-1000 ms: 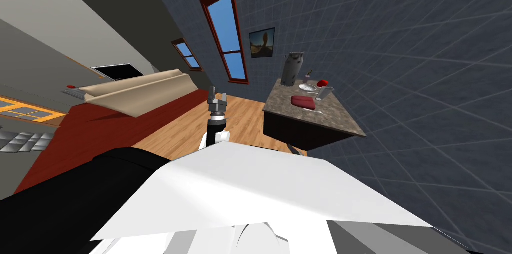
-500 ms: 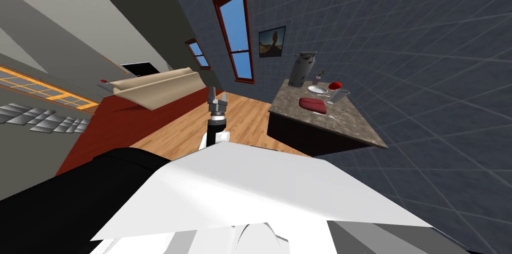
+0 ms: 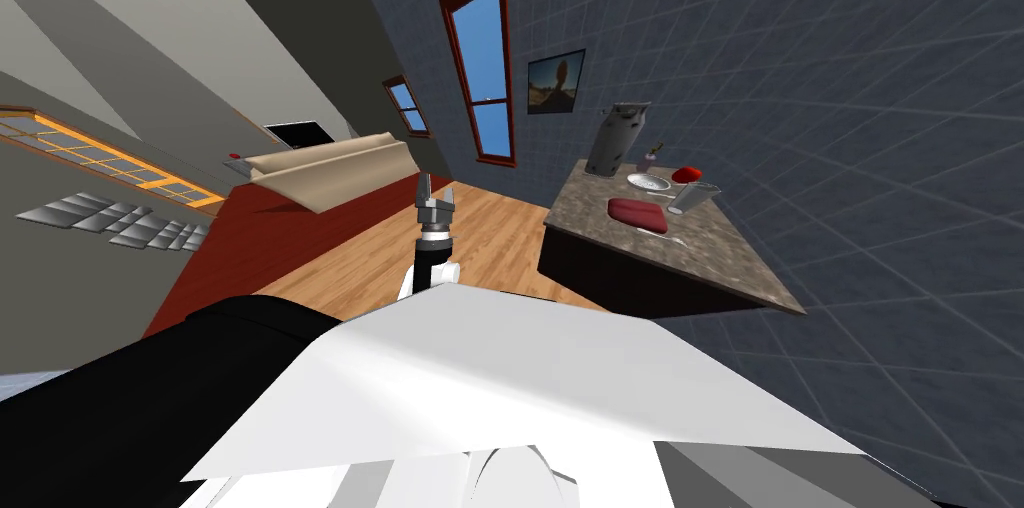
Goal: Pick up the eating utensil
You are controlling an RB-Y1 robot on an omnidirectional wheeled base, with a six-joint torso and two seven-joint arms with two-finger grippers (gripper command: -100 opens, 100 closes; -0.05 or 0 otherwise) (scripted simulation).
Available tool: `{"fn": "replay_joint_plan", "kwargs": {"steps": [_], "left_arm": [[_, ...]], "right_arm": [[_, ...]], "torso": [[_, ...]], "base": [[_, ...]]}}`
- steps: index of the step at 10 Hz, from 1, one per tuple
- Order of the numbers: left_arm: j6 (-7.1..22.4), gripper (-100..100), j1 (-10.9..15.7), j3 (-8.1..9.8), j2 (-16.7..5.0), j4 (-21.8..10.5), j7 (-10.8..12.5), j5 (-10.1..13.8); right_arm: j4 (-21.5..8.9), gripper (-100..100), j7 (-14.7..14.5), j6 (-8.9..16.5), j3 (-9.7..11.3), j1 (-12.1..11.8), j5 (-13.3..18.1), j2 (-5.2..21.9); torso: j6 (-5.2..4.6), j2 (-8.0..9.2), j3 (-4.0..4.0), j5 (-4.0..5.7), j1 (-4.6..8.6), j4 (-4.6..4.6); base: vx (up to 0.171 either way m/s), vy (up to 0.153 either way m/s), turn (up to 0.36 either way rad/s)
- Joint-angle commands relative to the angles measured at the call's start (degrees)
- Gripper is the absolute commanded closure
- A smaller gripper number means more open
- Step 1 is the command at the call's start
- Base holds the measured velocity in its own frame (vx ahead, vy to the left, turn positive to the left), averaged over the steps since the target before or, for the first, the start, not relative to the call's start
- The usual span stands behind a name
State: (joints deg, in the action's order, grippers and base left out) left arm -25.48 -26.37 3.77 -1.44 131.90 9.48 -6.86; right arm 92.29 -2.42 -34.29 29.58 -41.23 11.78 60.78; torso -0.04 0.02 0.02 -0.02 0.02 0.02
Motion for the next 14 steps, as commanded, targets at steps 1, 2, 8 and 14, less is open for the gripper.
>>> {"fn": "replay_joint_plan", "kwargs": {"steps": [1, 2, 8, 14], "left_arm": [[0.00, 0, 0.00, 0.00, 0.00, 0.00, 0.00, 0.00], [0.00, 0, 0.01, -0.01, 0.00, 0.00, 0.00, 0.00], [0.00, 0, 0.00, 0.00, 0.00, 0.00, 0.00, 0.00], [0.00, 0, 0.00, 0.01, 0.00, 0.00, 0.00, 0.00]], "right_arm": [[-2.86, -100, 0.31, -0.67, 1.51, 0.80, 1.36, 2.86], [-4.07, -100, 0.31, -0.67, 1.51, 0.80, 1.36, 4.11], [-14.07, -100, 0.43, -1.96, 5.04, 1.96, 5.31, 14.07], [-19.63, -100, 0.50, -2.89, 6.96, 3.02, 7.91, 22.88]], "torso": [[0.00, 0.00, 0.00, 0.00, 0.00, 0.00], [0.07, -0.03, -0.02, -0.01, -0.03, 0.00], [-0.01, -0.01, 0.00, 0.00, 0.03, 0.00], [0.00, -0.13, -0.07, 0.03, 0.10, -0.02]], "base": [[0.013, 0.028, 0.247], [0.014, 0.022, 0.129], [0.015, 0.016, 0.146], [0.024, -0.006, 0.132]]}}
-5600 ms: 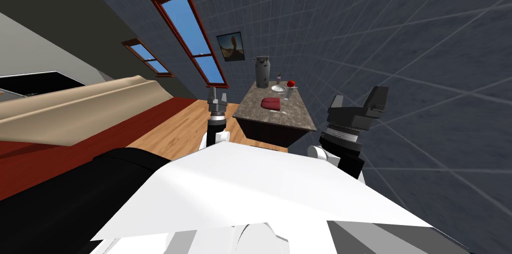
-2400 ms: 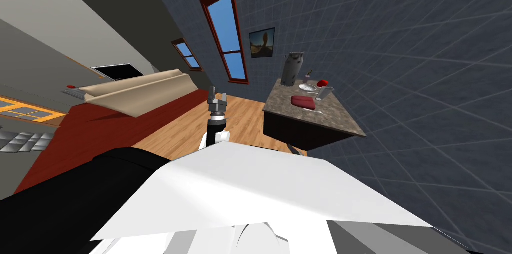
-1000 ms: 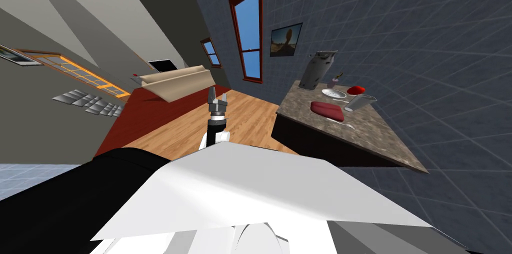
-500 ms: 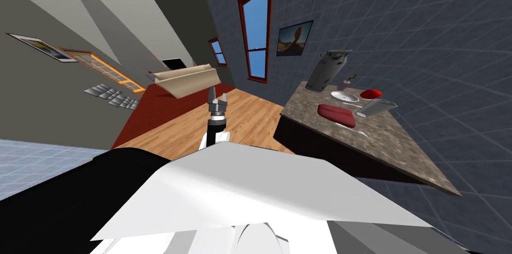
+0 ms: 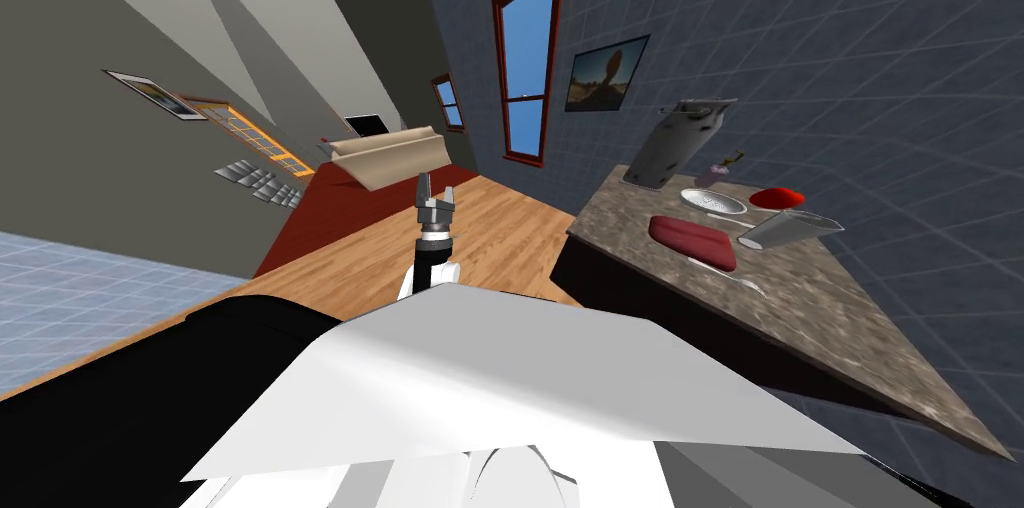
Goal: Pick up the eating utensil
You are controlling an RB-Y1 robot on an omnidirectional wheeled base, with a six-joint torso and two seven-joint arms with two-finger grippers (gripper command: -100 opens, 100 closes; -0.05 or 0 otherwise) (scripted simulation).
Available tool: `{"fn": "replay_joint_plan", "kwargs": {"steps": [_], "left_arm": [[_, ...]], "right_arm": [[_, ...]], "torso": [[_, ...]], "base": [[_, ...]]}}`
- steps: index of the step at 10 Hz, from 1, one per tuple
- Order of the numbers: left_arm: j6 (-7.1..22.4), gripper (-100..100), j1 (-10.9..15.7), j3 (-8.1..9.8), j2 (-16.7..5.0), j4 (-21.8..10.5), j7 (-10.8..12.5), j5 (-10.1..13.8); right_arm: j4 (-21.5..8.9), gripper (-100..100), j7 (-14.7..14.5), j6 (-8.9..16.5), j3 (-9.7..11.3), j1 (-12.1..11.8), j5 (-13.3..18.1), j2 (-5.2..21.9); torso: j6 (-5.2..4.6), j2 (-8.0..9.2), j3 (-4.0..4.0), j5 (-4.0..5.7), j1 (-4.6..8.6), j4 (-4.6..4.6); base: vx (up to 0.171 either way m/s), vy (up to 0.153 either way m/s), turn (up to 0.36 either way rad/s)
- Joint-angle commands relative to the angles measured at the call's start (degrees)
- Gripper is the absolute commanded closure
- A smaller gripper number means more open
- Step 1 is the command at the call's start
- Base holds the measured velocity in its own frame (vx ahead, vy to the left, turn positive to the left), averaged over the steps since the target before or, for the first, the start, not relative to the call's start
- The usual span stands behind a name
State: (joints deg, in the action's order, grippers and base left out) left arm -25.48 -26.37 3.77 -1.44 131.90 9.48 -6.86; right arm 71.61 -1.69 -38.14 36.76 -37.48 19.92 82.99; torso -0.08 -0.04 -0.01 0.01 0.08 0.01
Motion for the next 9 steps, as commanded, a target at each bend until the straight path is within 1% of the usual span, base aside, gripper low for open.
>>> {"fn": "replay_joint_plan", "kwargs": {"steps": [1, 2, 3, 4, 5, 6, 7, 8, 9], "left_arm": [[0.00, 0, 0.00, 0.00, 0.00, 0.00, 0.00, 0.00], [0.00, 0, 0.01, -0.01, 0.00, 0.00, 0.00, 0.00], [0.00, 0, 0.00, 0.00, 0.00, 0.00, 0.00, 0.00], [0.00, 0, 0.01, -0.01, 0.00, 0.00, 0.00, 0.00], [0.00, 0, 0.00, 0.00, 0.00, 0.00, 0.00, 0.00], [0.00, 0, 0.01, 0.00, 0.00, 0.00, 0.00, 0.00], [0.00, 0, 0.00, 0.00, 0.00, 0.00, 0.00, 0.00], [0.00, 0, 0.00, 0.00, 0.00, 0.00, 0.00, 0.00], [0.00, 0, 0.00, 0.00, 0.00, 0.00, 0.00, 0.00]], "right_arm": [[-1.40, -100, -0.21, 0.47, 0.59, -0.12, 1.04, 2.86], [-1.40, -100, -0.21, 0.47, 0.59, -0.12, 1.04, 4.00], [-3.61, -100, -0.19, 0.00, 1.30, 0.55, 2.26, 6.46], [-3.61, -100, -0.19, 0.00, 1.30, 0.55, 2.26, 7.01], [-5.52, -100, -0.17, -0.47, 1.91, 1.27, 3.44, 9.44], [-5.60, -100, -0.17, -0.47, 1.91, 1.27, 3.44, 9.67], [-7.35, -100, -0.16, -0.92, 2.41, 2.02, 4.56, 11.47], [-7.35, -100, -0.16, -0.92, 2.41, 2.02, 4.56, 11.94], [-8.86, -100, -0.16, -1.37, 2.79, 2.83, 5.62, 13.50]], "torso": [[0.00, 0.00, 0.00, 0.00, 0.00, 0.00], [0.08, -0.04, -0.02, -0.01, 0.04, 0.00], [0.04, -0.04, -0.02, 0.00, 0.03, -0.01], [0.10, -0.09, -0.05, -0.01, 0.03, -0.02], [0.01, -0.09, -0.05, 0.03, 0.07, -0.02], [0.10, -0.15, -0.08, 0.02, 0.13, -0.03], [0.01, -0.12, -0.07, 0.04, 0.12, -0.03], [0.06, -0.12, -0.07, 0.03, 0.14, -0.02], [0.02, -0.08, -0.05, 0.04, 0.11, -0.02]], "base": [[0.027, -0.019, 0.159], [0.027, -0.023, 0.168], [0.034, -0.021, 0.250], [0.040, -0.034, 0.119], [0.049, -0.050, 0.214], [0.045, -0.047, 0.136], [0.041, -0.052, 0.156], [0.030, -0.047, 0.106], [0.042, -0.058, 0.216]]}}
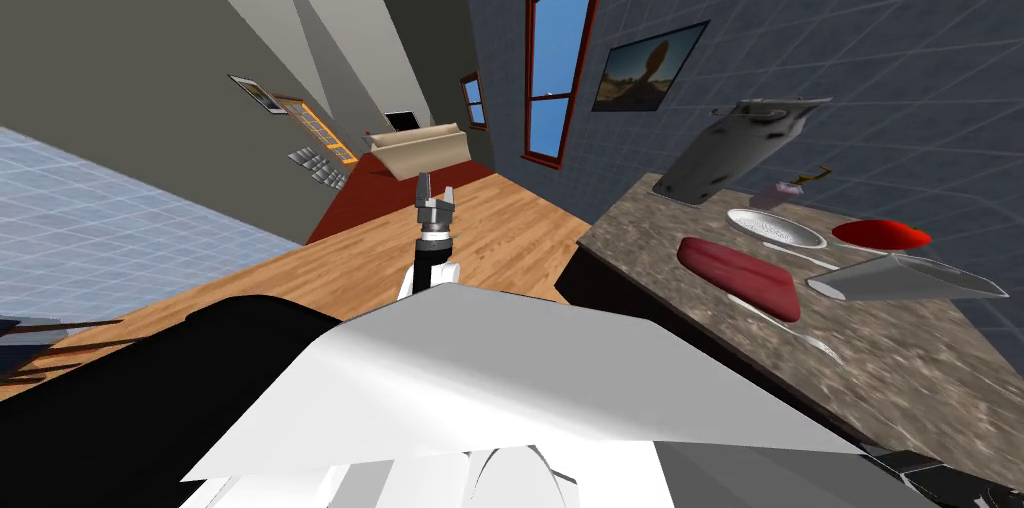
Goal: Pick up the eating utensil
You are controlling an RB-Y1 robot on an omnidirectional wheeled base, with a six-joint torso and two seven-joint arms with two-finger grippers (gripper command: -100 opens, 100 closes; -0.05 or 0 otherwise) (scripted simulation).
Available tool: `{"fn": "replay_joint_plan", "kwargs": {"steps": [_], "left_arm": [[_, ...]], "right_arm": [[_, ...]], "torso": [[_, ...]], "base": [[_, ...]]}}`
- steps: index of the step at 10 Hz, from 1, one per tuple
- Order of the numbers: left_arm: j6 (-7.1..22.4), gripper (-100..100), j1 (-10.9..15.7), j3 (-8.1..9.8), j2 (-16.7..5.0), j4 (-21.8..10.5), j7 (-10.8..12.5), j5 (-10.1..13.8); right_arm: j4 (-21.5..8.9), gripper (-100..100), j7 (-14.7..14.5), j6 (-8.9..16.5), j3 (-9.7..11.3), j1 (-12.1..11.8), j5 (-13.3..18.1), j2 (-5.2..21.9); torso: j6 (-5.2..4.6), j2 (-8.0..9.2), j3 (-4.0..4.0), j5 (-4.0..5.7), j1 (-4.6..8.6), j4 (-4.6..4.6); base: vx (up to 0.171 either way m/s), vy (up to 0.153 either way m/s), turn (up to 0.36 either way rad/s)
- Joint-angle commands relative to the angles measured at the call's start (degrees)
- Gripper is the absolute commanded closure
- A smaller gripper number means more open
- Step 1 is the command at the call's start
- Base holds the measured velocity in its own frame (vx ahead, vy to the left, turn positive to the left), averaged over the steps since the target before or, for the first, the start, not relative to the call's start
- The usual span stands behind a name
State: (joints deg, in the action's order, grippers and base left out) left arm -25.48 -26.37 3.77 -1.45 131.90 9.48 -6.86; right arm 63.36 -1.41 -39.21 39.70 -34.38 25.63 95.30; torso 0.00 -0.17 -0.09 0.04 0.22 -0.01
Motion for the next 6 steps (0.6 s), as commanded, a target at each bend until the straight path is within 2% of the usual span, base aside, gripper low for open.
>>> {"fn": "replay_joint_plan", "kwargs": {"steps": [1, 4, 6], "left_arm": [[0.00, 0, 0.00, 0.00, 0.00, 0.00, 0.00, 0.00], [0.00, 0, -0.01, 0.01, -0.01, 0.00, 0.00, 0.00], [0.00, 0, -0.01, 0.01, -0.01, 0.00, 0.00, 0.00]], "right_arm": [[-1.87, -100, -0.43, -0.72, 0.12, 0.59, 0.90, 2.83], [-4.13, -100, -0.43, -1.98, 0.60, 3.08, 3.46, 4.49], [-4.33, -100, -0.40, -3.09, 0.97, 4.87, 5.23, 3.14]], "torso": [[0.00, 0.00, 0.00, 0.00, 0.00, 0.00], [-0.03, -0.17, -0.10, 0.10, 0.39, -0.04], [-0.05, -0.13, -0.08, 0.12, 0.34, -0.03]], "base": [[0.062, -0.103, 0.331], [0.080, -0.153, 0.264], [0.051, -0.161, 0.227]]}}
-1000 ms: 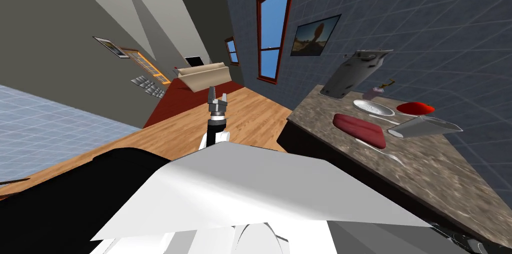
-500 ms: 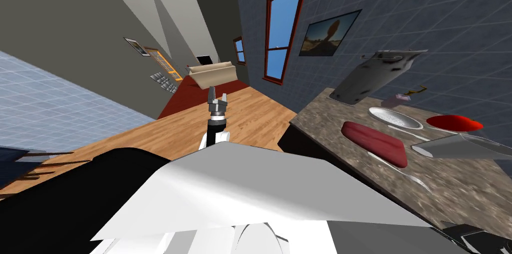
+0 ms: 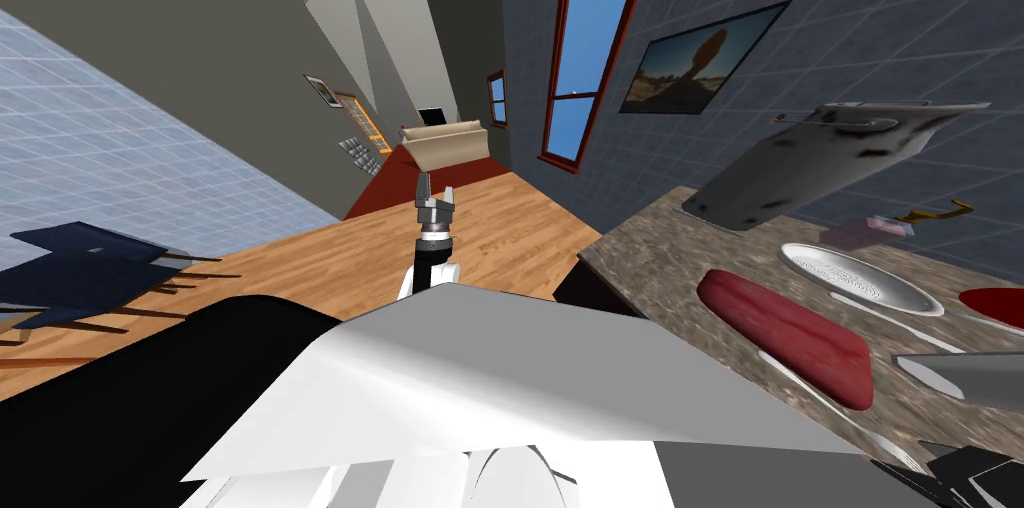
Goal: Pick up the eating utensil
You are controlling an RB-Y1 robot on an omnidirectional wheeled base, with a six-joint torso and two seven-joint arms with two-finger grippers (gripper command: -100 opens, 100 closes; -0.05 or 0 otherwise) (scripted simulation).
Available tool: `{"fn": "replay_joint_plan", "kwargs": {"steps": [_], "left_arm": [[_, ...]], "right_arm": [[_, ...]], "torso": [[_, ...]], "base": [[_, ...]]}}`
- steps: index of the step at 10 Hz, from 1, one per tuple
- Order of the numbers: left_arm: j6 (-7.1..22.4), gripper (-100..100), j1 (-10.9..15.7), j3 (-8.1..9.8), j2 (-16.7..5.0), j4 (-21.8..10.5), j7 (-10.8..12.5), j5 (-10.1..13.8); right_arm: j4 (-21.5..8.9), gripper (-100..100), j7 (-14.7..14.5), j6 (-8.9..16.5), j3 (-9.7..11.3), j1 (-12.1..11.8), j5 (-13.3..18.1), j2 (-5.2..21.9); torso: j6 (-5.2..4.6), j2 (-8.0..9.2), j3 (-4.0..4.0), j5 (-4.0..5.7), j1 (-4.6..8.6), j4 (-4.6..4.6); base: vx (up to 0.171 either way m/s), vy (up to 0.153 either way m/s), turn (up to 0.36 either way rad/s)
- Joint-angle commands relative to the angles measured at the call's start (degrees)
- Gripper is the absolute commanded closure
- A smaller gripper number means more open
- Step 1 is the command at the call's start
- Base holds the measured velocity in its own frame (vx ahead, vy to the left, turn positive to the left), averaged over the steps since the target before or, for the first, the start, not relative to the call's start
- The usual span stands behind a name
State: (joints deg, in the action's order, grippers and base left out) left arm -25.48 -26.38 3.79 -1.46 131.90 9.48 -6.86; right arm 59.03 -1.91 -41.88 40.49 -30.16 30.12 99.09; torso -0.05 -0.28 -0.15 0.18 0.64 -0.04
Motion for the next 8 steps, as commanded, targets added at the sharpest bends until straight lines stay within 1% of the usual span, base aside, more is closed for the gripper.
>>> {"fn": "replay_joint_plan", "kwargs": {"steps": [1, 2, 3, 5, 6, 7, 8], "left_arm": [[0.00, 0, 0.00, 0.00, 0.00, 0.00, 0.00, 0.00], [0.00, 0, -0.01, 0.00, 0.01, 0.00, 0.00, 0.00], [0.00, 0, 0.00, -0.01, 0.01, 0.00, 0.00, 0.00], [0.00, 0, 0.00, -0.01, 0.02, 0.00, 0.00, 0.00], [0.00, 0, 0.00, -0.01, 0.02, 0.00, 0.00, 0.00], [0.00, 0, 0.00, -0.01, 0.02, 0.00, 0.00, 0.00], [0.00, 0, 0.00, -0.01, 0.02, 0.00, 0.00, 0.00]], "right_arm": [[0.00, -100, 0.00, 0.00, 0.00, 0.00, 0.00, 0.00], [-0.07, 0, 0.05, -0.25, 0.01, 0.15, 0.15, -0.06], [-0.79, -100, -0.42, 0.81, 0.13, 0.01, 0.55, -1.97], [-1.22, -100, -0.69, 1.43, 0.21, -0.07, 0.80, -3.12], [-1.01, -100, -0.82, 1.13, 0.10, -0.28, 0.38, -2.50], [-1.07, 100, -0.80, 1.17, 0.12, -0.24, 0.46, -2.60], [-1.06, 100, -0.80, 1.17, 0.11, -0.25, 0.45, -2.59]], "torso": [[0.00, 0.00, 0.00, 0.00, 0.00, 0.00], [-0.07, 0.10, 0.05, -0.04, -0.28, 0.02], [-0.07, 0.18, 0.11, -0.12, -0.54, 0.05], [-0.07, 0.21, 0.13, -0.15, -0.65, 0.05], [-0.07, 0.21, 0.13, -0.15, -0.66, 0.05], [-0.08, 0.23, 0.13, -0.17, -0.69, 0.06], [-0.08, 0.24, 0.14, -0.17, -0.71, 0.06]], "base": [[0.024, -0.085, 0.060], [0.005, -0.016, -0.004], [0.009, -0.013, 0.061], [0.012, -0.009, 0.040], [0.005, -0.004, 0.004], [0.000, 0.000, 0.000], [0.000, 0.000, 0.000]]}}
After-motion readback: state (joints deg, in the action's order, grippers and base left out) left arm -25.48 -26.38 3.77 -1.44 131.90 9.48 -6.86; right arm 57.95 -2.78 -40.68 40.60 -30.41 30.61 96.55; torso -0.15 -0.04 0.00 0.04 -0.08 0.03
